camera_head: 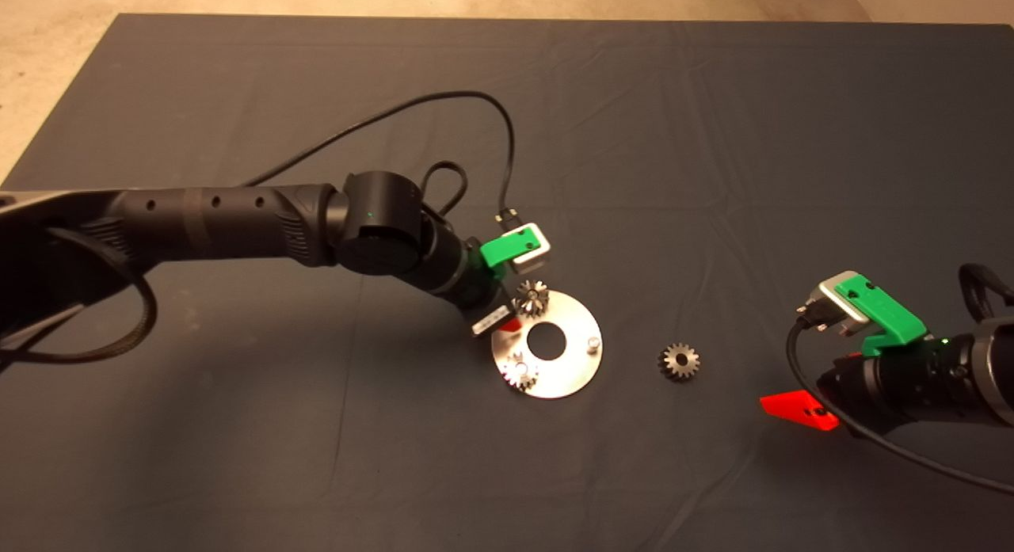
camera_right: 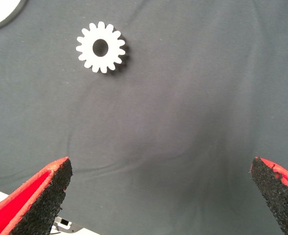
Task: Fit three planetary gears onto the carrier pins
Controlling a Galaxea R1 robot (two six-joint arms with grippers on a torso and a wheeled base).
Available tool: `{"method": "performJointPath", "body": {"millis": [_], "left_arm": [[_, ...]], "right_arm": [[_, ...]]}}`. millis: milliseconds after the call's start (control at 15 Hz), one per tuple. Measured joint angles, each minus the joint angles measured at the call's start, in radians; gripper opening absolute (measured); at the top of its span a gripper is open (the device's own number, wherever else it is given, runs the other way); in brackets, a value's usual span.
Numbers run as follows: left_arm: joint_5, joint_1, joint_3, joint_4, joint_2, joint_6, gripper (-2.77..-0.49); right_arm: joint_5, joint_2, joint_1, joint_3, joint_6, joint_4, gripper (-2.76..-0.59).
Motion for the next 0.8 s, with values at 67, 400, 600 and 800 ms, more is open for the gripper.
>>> {"method": "performJointPath", "body": {"millis": [67, 400, 600, 800], "left_arm": [[0.039, -0.019, 0.006, -0.017, -0.043, -0.031, -1.78], [0.157, -0.069, 0.249, -0.078, -0.303, -0.269, -1.78], [0.189, -0.091, 0.416, -0.097, -0.386, -0.435, -1.78], [0.236, -0.11, 0.557, -0.105, -0.403, -0.59, -1.78]], "right_arm": [[0.009, 0.0, 0.0, 0.0, 0.002, 0.0, -0.63], [0.067, 0.006, -0.009, 0.0, 0.003, 0.0, -0.63], [0.077, 0.042, -0.043, -0.001, 0.003, 0.0, -0.63], [0.073, 0.048, -0.045, -0.001, 0.003, 0.009, -0.63]]}}
